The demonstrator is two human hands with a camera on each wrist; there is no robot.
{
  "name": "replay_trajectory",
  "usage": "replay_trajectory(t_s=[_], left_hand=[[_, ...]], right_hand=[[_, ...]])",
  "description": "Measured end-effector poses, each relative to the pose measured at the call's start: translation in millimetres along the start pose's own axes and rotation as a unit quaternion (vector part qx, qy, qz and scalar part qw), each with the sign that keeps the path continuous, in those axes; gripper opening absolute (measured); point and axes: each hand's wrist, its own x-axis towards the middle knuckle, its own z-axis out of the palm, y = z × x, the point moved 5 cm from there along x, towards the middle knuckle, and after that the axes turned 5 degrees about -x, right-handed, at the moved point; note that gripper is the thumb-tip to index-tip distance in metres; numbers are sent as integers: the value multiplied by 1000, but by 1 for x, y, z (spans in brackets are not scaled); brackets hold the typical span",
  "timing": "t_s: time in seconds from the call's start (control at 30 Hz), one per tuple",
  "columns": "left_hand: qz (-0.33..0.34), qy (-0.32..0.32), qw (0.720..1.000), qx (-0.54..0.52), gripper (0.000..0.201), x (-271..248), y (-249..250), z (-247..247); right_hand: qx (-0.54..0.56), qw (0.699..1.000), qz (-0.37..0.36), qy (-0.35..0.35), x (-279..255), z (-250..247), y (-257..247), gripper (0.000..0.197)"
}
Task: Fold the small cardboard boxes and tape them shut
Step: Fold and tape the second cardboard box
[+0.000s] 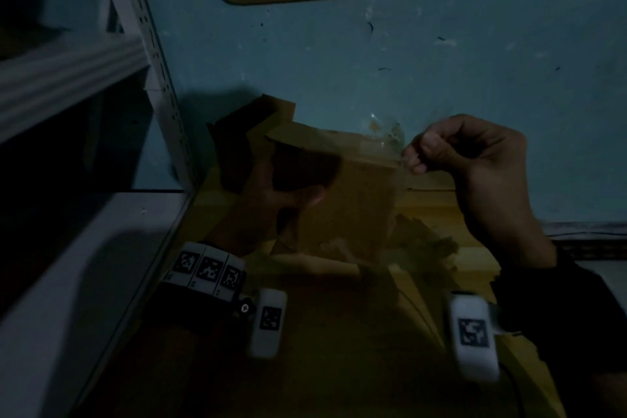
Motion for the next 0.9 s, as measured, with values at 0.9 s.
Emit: replay_trajectory(t_s=[0.9], left_hand=[[-61, 9, 968, -244, 96, -7, 4, -5]], right_hand=[[8, 997, 71, -30, 1, 1, -2, 12]])
